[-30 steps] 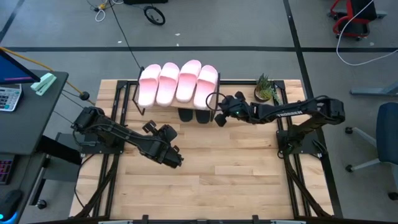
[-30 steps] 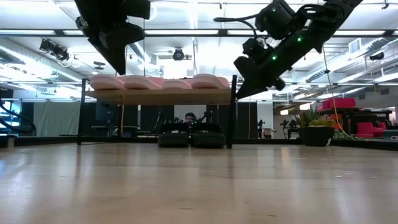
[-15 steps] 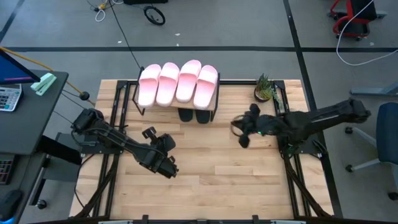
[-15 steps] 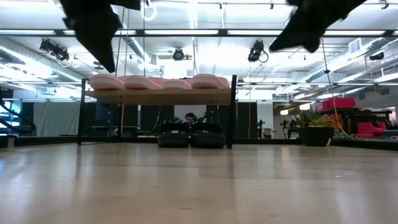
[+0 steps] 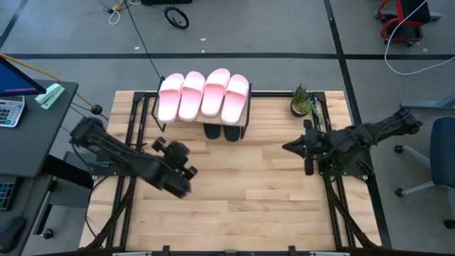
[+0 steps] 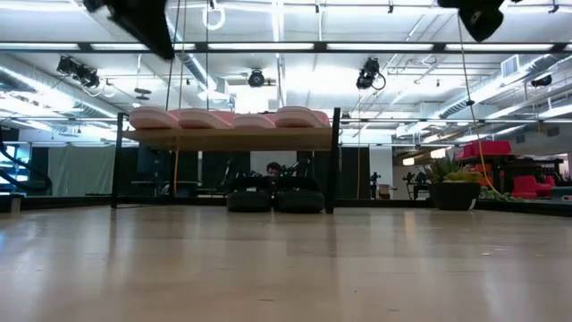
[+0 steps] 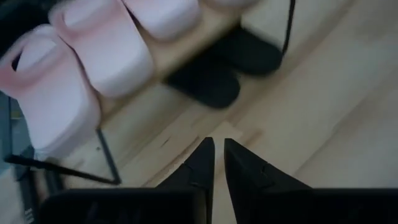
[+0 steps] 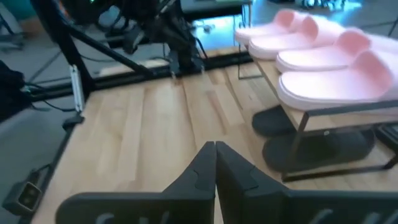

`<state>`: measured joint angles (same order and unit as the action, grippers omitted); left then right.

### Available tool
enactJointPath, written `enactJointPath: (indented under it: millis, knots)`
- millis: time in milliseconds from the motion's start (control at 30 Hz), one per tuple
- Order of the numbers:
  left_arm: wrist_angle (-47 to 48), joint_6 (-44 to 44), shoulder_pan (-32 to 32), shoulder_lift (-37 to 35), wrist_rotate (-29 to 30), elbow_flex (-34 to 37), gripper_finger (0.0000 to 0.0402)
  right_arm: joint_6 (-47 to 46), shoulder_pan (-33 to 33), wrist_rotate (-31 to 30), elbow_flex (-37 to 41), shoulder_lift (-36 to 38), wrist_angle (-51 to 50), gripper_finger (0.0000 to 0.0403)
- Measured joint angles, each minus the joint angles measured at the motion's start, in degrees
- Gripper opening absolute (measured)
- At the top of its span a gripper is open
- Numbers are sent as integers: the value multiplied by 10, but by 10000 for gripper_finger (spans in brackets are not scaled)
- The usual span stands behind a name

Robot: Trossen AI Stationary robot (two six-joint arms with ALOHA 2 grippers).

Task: Pick and place slides into the shelf
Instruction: Return to Home Position

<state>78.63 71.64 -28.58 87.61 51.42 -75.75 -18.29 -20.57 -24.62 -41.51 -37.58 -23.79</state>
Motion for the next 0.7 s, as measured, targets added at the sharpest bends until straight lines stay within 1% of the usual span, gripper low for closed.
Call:
enactJointPath:
  millis: [133, 233, 300, 400, 433, 533, 633, 700]
  knots:
    - [-6, 7, -18, -94, 49, 0, 38, 4, -13, -1, 24, 35, 14, 9]
    - [-10, -6, -42, -156, 95, 0, 32, 1, -18, 0, 74, 59, 62, 9]
    - [-18, -1, -61, -196, 116, 6, 28, 6, -21, 15, 128, 78, 149, 9]
    - [-68, -7, -96, -242, 121, 43, 25, 59, -21, 99, 208, 110, 309, 9]
    - [-88, -9, -109, -255, 126, 64, 24, 77, -21, 119, 226, 122, 341, 9]
    - [-112, 10, -146, -299, 151, 129, 23, 83, -21, 126, 241, 170, 348, 9]
    - [-111, 91, -181, -354, 190, 205, 28, 71, -21, 126, 240, 218, 311, 9]
    - [-116, 129, -206, -389, 214, 256, 32, 68, -21, 126, 241, 241, 279, 9]
